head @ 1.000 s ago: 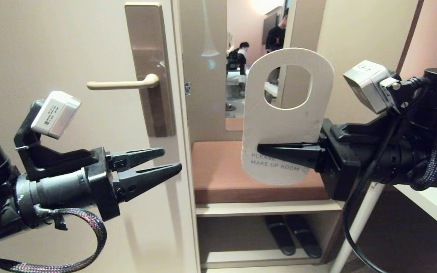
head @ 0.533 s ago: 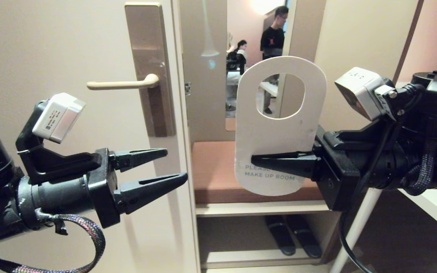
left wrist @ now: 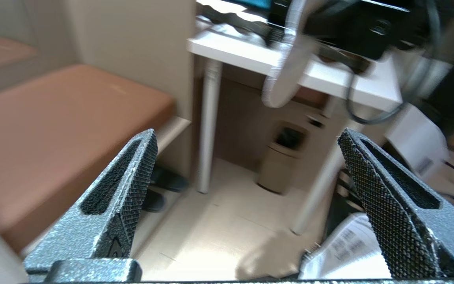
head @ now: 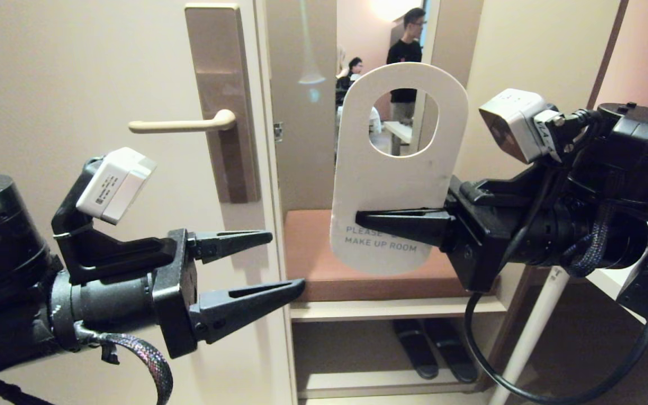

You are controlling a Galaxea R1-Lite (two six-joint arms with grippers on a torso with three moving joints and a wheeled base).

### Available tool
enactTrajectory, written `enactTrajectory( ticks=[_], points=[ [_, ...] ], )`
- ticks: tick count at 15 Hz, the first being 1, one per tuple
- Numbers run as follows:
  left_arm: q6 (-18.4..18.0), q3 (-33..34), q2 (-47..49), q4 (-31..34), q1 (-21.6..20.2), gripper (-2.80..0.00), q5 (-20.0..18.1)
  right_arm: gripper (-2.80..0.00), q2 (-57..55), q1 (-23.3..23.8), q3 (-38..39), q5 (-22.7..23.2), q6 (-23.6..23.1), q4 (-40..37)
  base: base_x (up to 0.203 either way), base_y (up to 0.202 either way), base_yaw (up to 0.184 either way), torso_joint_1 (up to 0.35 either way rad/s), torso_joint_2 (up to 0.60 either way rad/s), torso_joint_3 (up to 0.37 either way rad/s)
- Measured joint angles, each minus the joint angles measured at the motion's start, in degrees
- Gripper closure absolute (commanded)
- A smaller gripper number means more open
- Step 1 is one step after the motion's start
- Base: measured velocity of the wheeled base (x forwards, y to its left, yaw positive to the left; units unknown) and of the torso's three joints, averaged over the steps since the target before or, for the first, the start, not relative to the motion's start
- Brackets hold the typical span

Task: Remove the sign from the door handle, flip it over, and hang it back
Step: Hand it to the other hand

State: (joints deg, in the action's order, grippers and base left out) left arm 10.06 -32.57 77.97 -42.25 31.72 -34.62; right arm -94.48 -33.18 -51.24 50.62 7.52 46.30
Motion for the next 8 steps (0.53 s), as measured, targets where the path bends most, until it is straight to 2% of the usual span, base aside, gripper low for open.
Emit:
enactTrajectory(
  ticks=[2,6,8],
  points=[
    [0.0,0.0,1.0,-0.4,0.3,-2.80,-3.0,0.00,-0.8,-0.1,-0.1,2.1,0.3,1.0,0.000,0.000,0.000,0.000,0.00,0.000],
    [1.0,-0.4,3.9,-6.2,0.4,-2.80,-4.7,0.00,-2.3,-2.1,0.0,3.4,1.1,2.1,0.000,0.000,0.000,0.000,0.00,0.000],
    [1.7,-0.4,4.7,-6.4,0.7,-2.80,-5.1,0.00,-3.5,-3.3,-0.3,3.4,1.9,3.9,0.000,0.000,0.000,0.000,0.00,0.000]
  ],
)
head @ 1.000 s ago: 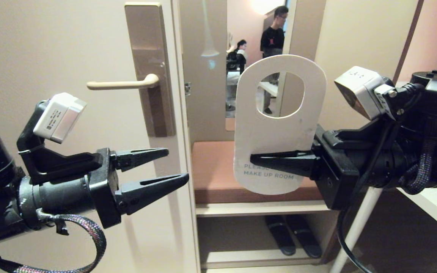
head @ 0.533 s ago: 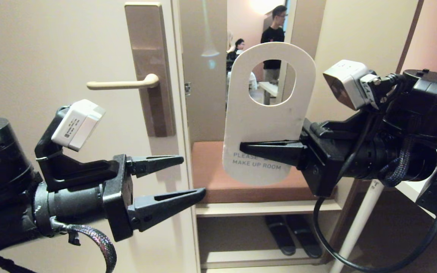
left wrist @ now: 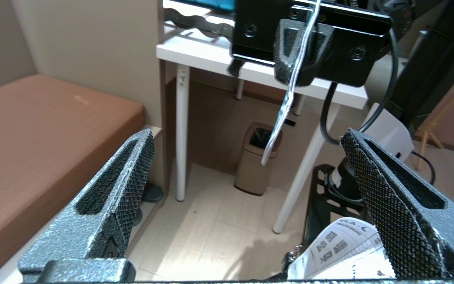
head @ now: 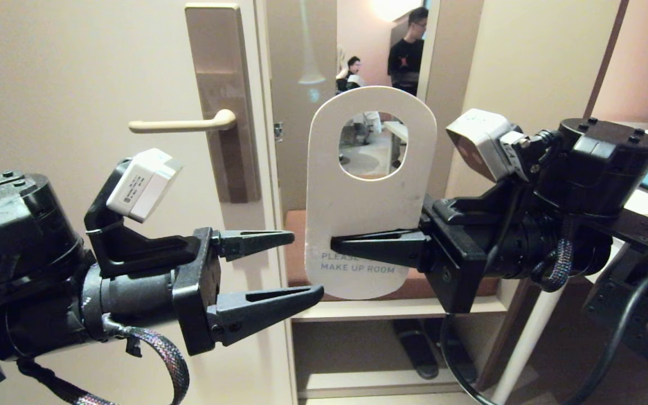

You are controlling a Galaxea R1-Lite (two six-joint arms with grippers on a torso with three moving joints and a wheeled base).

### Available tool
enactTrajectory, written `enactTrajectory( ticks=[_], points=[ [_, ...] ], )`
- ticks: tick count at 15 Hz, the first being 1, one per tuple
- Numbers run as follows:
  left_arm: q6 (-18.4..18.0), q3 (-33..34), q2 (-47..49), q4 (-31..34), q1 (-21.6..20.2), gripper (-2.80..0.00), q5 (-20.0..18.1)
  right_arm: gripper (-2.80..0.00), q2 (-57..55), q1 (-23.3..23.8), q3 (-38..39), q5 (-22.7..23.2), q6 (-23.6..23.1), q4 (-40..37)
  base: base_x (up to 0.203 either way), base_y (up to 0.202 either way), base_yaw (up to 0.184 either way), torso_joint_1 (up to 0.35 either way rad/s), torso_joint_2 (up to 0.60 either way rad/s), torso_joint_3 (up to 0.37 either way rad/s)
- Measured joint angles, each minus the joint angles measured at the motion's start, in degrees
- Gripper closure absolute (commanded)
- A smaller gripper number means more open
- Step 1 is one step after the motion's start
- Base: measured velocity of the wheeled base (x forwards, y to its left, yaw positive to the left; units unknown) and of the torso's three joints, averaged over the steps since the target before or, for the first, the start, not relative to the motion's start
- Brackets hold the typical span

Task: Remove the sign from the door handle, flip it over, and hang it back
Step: Hand it to the other hand

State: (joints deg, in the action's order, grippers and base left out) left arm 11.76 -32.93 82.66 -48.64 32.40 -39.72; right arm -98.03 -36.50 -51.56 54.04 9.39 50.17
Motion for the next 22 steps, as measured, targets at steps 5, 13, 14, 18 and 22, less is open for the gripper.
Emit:
enactTrajectory(
  ticks=[5,13,14,18,22],
  points=[
    [0.1,0.0,0.8,0.0,2.7,-2.80,-0.1,0.00,-3.1,-2.4,-2.6,-0.1,5.6,6.0,0.000,0.000,0.000,0.000,0.00,0.000],
    [4.3,-0.2,0.9,-4.1,4.3,-2.80,-0.2,0.00,-3.9,-5.3,-3.1,-0.1,7.6,6.0,0.000,0.000,0.000,0.000,0.00,0.000],
    [4.3,-0.2,0.9,-4.1,4.3,-2.80,-0.2,0.00,-3.9,-5.5,-3.1,-0.1,7.7,6.0,0.000,0.000,0.000,0.000,0.00,0.000],
    [4.3,0.2,0.7,-4.1,6.1,-2.80,-0.2,0.00,-3.9,-5.7,-3.1,0.0,7.7,6.0,0.000,0.000,0.000,0.000,0.00,0.000],
    [4.3,0.2,0.8,-4.1,7.5,-2.80,-0.2,0.00,-3.9,-5.8,-3.2,-0.1,7.6,6.1,0.000,0.000,0.000,0.000,0.00,0.000]
  ],
)
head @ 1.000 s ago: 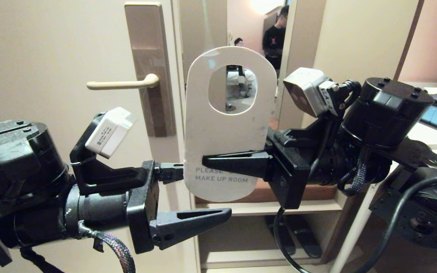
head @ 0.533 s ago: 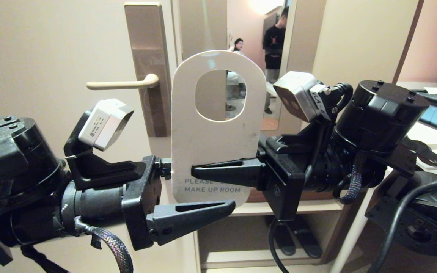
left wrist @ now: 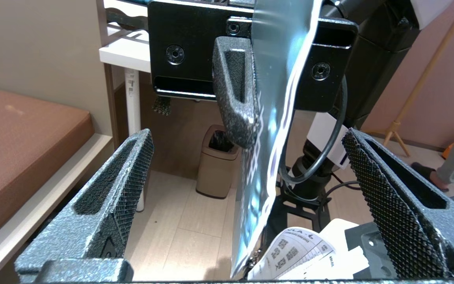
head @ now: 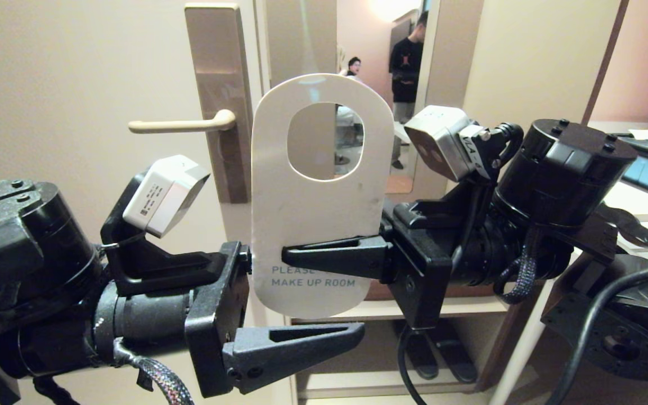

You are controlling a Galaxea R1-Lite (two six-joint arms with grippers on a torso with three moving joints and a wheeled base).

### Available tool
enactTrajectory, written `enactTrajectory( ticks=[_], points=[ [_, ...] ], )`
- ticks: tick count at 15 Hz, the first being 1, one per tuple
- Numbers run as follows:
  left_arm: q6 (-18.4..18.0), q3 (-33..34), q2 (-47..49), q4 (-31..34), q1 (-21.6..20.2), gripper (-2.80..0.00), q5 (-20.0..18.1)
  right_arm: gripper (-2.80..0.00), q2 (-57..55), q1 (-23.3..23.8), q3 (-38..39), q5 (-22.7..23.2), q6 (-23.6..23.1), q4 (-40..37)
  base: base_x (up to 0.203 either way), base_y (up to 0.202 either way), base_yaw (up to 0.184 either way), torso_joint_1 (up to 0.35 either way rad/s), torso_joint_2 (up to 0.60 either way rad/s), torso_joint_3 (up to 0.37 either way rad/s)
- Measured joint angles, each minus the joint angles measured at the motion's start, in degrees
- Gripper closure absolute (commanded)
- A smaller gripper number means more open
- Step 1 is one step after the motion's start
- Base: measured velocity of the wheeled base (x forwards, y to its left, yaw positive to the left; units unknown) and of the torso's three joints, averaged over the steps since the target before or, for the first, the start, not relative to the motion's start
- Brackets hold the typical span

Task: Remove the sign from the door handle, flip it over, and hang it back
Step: Hand it to the other hand

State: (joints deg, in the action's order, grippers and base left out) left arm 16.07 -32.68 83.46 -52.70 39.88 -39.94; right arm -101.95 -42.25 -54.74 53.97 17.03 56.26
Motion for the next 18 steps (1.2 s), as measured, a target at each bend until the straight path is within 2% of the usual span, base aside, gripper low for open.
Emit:
enactTrajectory(
  ticks=[10,11,18],
  points=[
    [-0.1,0.1,0.1,0.0,0.3,-2.80,-1.5,0.00,-0.3,0.0,-0.5,0.0,0.0,0.0,0.000,0.000,0.000,0.000,0.00,0.000],
    [-0.2,0.1,0.1,0.0,0.3,0.00,-1.5,0.00,-0.3,0.0,-0.5,0.0,0.0,0.0,0.000,0.000,0.000,0.000,0.00,0.000],
    [-0.3,0.4,0.0,0.0,0.6,0.00,-1.5,0.00,-0.3,-0.1,-0.4,0.0,0.0,0.0,0.000,0.000,0.000,0.000,0.00,0.000]
  ],
)
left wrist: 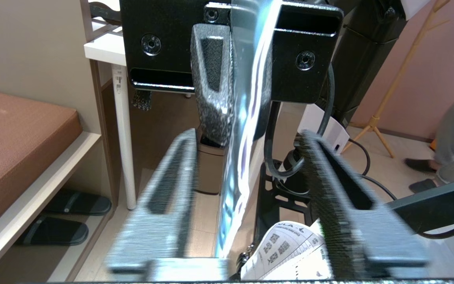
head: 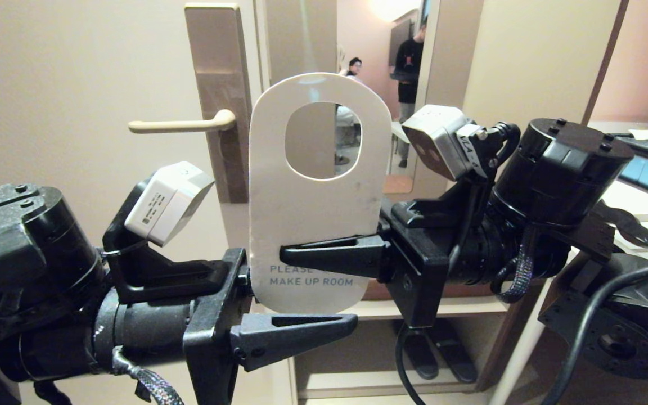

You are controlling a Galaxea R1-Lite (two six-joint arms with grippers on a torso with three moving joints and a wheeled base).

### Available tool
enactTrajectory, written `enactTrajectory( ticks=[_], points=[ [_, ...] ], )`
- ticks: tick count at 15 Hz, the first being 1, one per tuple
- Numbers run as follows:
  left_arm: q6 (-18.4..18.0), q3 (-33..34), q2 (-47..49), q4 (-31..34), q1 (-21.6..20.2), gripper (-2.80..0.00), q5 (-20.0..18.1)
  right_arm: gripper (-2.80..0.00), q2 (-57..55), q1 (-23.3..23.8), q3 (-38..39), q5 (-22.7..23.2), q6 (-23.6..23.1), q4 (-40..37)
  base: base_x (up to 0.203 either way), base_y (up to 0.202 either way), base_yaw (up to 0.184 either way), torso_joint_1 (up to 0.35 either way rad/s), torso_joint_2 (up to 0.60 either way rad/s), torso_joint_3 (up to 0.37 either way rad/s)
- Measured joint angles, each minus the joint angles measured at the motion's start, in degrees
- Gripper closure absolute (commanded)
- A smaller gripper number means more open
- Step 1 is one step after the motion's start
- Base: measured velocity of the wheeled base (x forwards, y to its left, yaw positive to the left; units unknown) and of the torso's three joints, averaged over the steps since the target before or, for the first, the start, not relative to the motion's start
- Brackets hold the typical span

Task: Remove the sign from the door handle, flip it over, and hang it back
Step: Hand it to the other hand

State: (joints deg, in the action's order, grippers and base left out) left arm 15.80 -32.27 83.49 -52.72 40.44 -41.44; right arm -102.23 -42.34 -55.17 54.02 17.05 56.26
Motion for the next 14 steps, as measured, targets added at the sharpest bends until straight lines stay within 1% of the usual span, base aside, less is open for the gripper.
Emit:
enactTrajectory(
  ticks=[7,8,14],
  points=[
    [-0.1,-0.1,0.0,0.0,0.0,0.00,0.1,0.00,0.0,0.0,0.0,0.0,-0.2,0.0,0.000,0.000,0.000,0.000,0.00,0.000],
    [-0.1,-0.1,0.0,0.0,0.0,0.00,0.1,-2.80,-0.1,0.0,0.0,0.0,-0.2,0.0,0.000,0.000,0.000,0.000,0.00,0.000],
    [0.0,0.0,-0.3,-0.1,0.0,0.00,-0.1,-2.80,-0.4,0.0,-0.3,-0.3,-0.5,0.0,0.000,0.000,0.000,0.000,0.00,0.000]
  ],
)
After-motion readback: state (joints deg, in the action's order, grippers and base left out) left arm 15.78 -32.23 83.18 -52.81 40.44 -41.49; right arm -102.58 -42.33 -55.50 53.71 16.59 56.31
